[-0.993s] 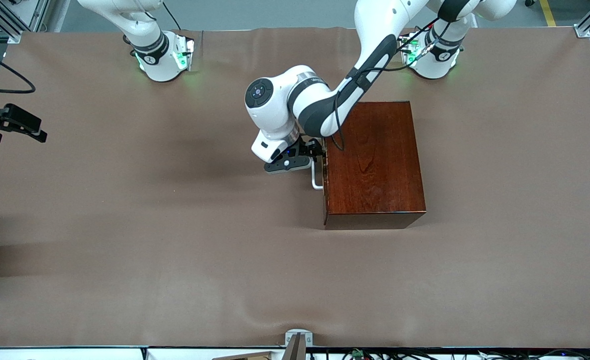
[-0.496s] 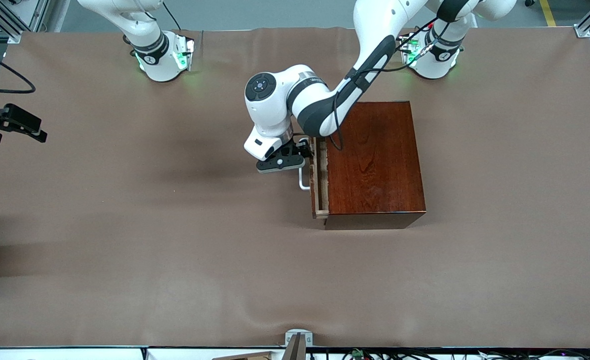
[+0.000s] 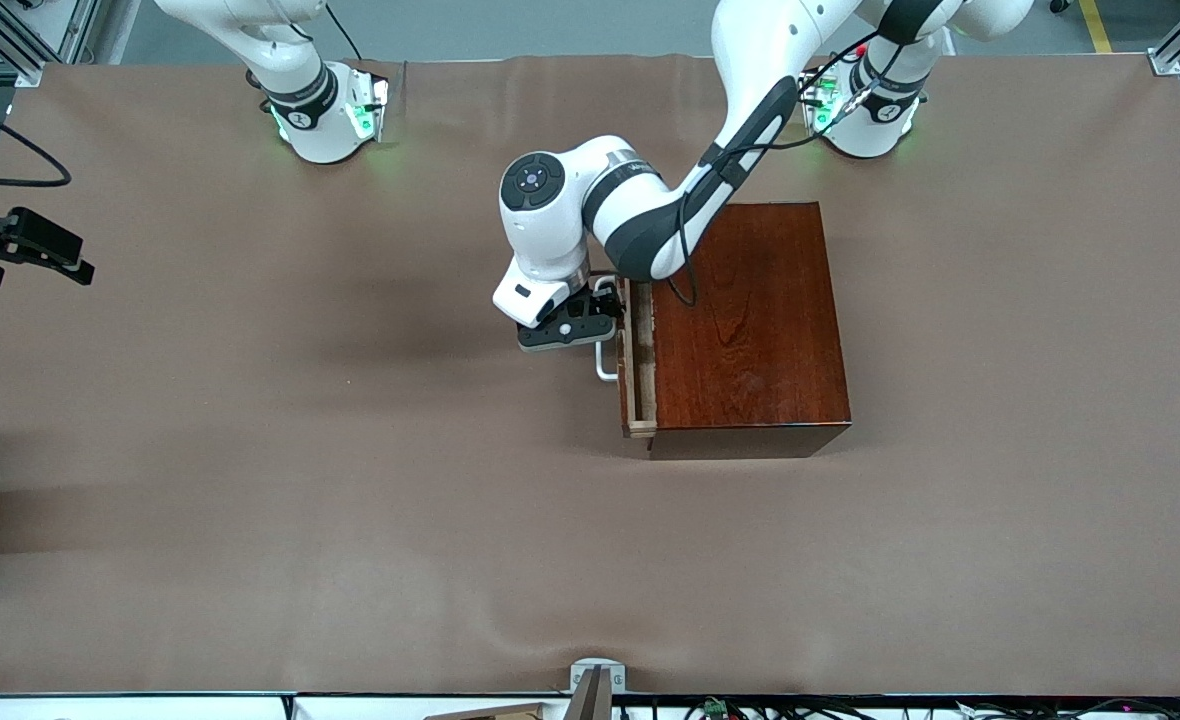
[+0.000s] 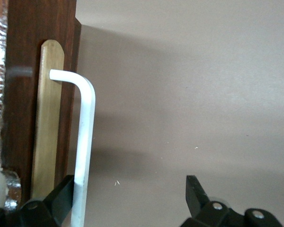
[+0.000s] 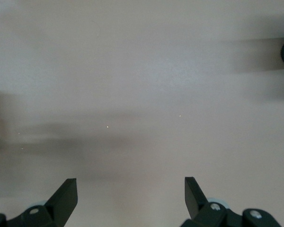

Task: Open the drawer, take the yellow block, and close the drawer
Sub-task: 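Pull the drawer handle outward from the box with the left gripper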

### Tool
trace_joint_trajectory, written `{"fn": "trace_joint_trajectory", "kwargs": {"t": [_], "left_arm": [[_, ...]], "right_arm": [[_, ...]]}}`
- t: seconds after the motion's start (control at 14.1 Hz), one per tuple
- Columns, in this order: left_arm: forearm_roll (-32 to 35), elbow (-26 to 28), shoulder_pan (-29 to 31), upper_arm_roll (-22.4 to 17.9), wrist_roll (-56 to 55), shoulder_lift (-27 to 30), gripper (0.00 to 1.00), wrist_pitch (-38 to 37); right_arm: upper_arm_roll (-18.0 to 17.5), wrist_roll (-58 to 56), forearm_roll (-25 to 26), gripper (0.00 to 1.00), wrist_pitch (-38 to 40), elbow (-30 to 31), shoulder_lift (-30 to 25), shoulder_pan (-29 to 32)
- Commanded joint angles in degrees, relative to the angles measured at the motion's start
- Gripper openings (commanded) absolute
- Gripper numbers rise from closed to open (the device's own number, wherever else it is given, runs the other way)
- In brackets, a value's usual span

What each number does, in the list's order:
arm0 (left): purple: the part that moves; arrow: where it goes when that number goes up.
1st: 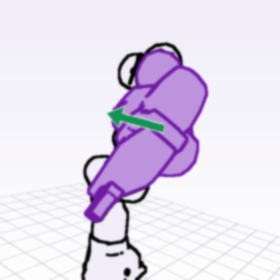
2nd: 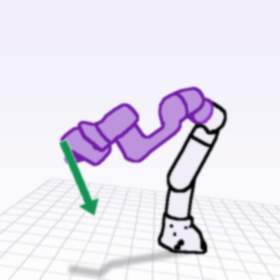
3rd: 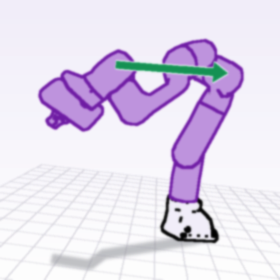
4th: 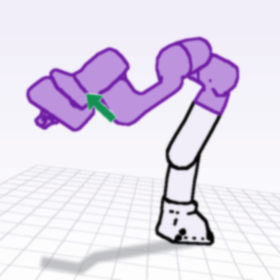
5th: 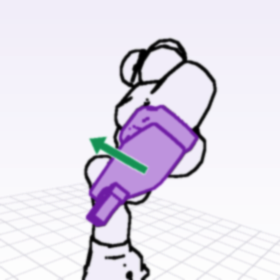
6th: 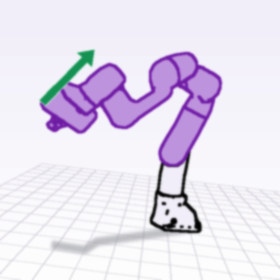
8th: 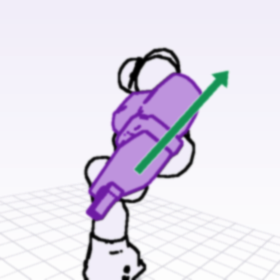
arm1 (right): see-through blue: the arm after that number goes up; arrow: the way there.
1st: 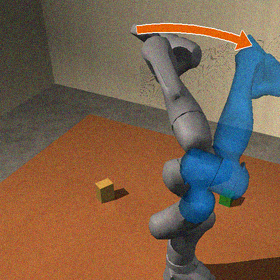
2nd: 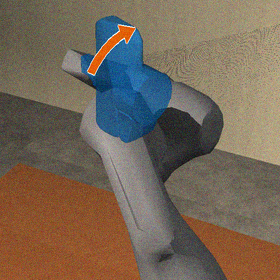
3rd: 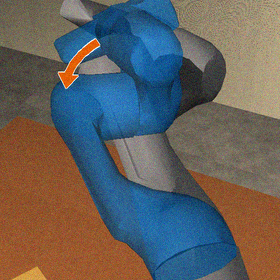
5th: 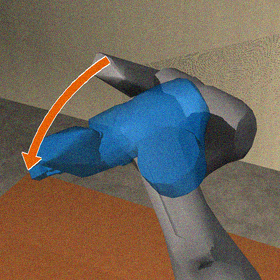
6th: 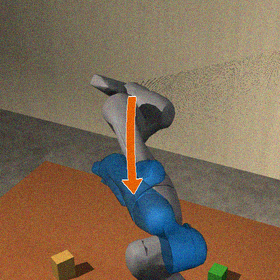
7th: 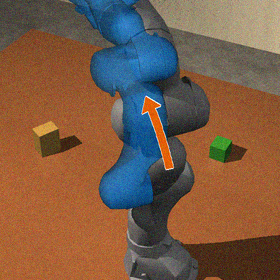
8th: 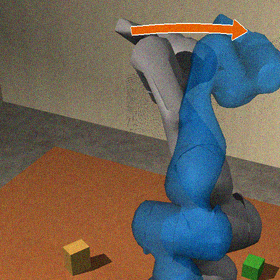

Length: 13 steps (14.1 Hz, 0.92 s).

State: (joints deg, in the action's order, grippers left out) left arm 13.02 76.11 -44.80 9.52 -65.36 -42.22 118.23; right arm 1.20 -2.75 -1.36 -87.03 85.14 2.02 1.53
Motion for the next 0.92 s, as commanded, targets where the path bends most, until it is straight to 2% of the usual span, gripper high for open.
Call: {"fn": "trace_joint_trajectory", "kwargs": {"t": [0.0,0.85], "left_arm": [[-2.29,-3.60,-1.70,1.02,-0.74,-4.27,1.00,15.45],[-2.29,-3.60,-3.72,0.85,-0.83,-4.80,1.00,23.88]], "right_arm": [[-1.02,0.03,-0.40,1.00,0.29,-0.06,-0.18,1.28],[-1.02,-0.06,-0.40,1.00,0.29,-0.06,-0.18,1.28]]}}
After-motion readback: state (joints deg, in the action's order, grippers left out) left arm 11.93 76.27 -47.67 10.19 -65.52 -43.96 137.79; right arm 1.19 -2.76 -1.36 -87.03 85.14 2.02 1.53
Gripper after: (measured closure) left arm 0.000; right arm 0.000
